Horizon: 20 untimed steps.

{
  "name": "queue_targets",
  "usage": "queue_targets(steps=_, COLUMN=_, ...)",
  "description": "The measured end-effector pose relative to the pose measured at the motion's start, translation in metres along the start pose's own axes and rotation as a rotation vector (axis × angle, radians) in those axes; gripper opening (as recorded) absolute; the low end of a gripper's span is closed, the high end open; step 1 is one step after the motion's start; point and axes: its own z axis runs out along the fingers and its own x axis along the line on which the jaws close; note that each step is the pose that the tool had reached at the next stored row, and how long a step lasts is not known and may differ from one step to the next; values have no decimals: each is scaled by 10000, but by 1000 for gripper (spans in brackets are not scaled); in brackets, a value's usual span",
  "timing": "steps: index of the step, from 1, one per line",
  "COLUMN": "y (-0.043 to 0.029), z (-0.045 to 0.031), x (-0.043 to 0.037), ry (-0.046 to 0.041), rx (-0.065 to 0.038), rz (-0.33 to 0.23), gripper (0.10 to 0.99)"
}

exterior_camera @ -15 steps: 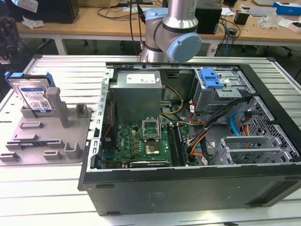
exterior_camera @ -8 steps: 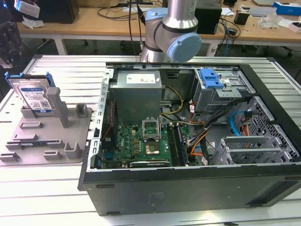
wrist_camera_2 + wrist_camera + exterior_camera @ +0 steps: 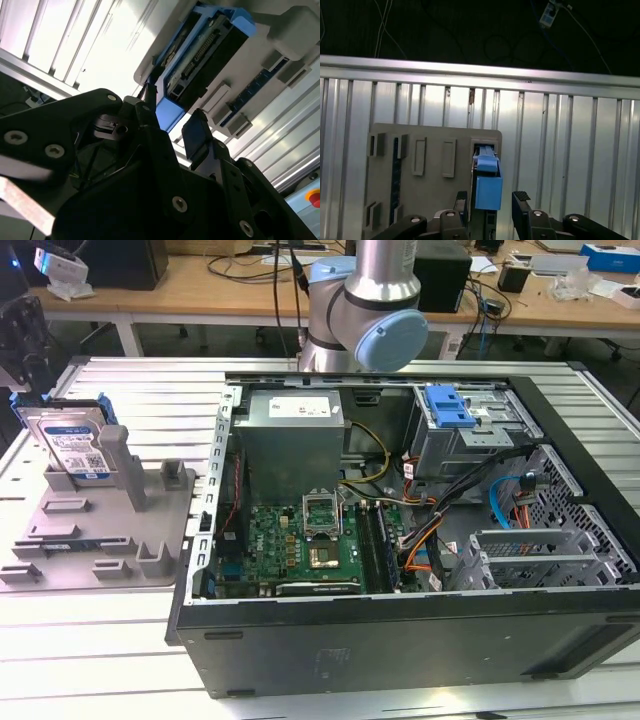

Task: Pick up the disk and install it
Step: 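Pick up the disk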

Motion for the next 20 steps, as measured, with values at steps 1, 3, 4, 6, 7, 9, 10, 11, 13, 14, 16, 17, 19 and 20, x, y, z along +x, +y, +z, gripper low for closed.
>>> queue_targets(steps=1, y=11, z=26, x=-2, ry=0, rx=-1, rz=0, gripper=482)
queue_targets(steps=3, y=28, z=48, x=-3, ry=1, rx=-3, rz=0, gripper=482)
queue_targets(steps=4, y=32, z=59, x=-3, ry=0, rx=1, rz=-2, gripper=482)
queue_targets(steps=6, y=32, z=70, x=-4, ry=0, rx=-2, rz=-1, gripper=482)
queue_targets(steps=7, y=33, z=73, x=-4, ry=1, rx=-3, rz=9, gripper=482)
queue_targets(steps=9, y=33, z=81, x=-4, ry=0, rx=-1, rz=44, gripper=482)
queue_targets(steps=10, y=32, z=84, x=-5, ry=-1, rx=-2, rz=66, gripper=482)
queue_targets(steps=11, y=32, z=88, x=-5, ry=-2, rx=-3, rz=90, gripper=482)
queue_targets(steps=13, y=32, z=104, x=-5, ry=-3, rx=-4, rz=156, gripper=482)
queue_targets(steps=14, y=31, z=114, x=-6, ry=-3, rx=-5, rz=184, gripper=482)
queue_targets(steps=16, y=31, z=139, x=-6, ry=-5, rx=-6, rz=237, gripper=482)
queue_targets(steps=17, y=31, z=151, x=-6, ry=-5, rx=-7, rz=257, gripper=482)
queue_targets(steps=19, y=30, z=166, x=-6, ry=-5, rx=-8, rz=280, gripper=482)
queue_targets(steps=20, y=30, z=177, x=-7, ry=-6, rx=-8, rz=297, gripper=482)
